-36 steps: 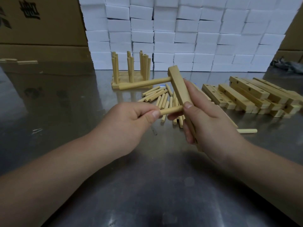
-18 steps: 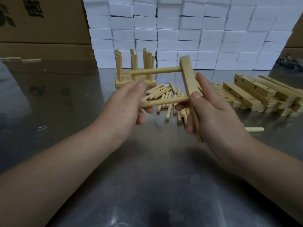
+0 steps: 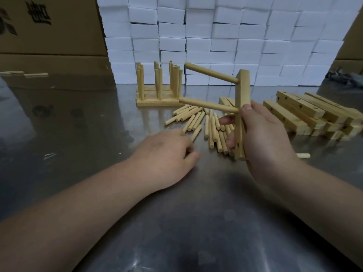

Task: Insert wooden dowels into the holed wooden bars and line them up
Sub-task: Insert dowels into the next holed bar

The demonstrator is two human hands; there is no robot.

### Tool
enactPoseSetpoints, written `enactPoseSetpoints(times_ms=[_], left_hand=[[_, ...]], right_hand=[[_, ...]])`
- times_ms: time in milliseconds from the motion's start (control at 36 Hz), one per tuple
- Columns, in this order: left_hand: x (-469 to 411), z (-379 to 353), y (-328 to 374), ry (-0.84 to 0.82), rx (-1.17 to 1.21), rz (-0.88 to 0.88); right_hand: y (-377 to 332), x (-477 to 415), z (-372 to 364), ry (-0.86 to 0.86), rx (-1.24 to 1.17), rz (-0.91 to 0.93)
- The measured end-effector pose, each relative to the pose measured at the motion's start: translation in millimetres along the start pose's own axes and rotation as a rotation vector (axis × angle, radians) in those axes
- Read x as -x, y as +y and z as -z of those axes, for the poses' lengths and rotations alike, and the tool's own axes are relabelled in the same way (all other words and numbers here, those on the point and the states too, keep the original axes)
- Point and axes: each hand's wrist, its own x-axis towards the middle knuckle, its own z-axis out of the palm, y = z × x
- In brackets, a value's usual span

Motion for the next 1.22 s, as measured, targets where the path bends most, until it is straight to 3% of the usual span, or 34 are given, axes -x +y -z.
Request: enactPoseSetpoints(times_ms=[83,250,361,500,583,1222], left_hand=[[-1,2,-2,0.069,-0.039,0.095],[1,2,-6,0.010,0.056,0.179],[4,2,-6,0.000,0.034,0.107],[15,11,4,0.182,0.371,-0.068],[19,12,11,0.175,0.383,-0.130],[20,11,9,0.232,0.395,-0.143]], right_hand=[[-1,-1,1,0.010,-0.027,-0.026],[0,-3,2,0.001,-0.027,-0.037],[-1,-4,5,0.012,-0.037,-0.025],[-3,-6,6,0.045,-0.174,-0.070],[-1,-8,5,0.041,-0.222,-0.081],[0,-8,3,-0.050,-0.293,-0.078]])
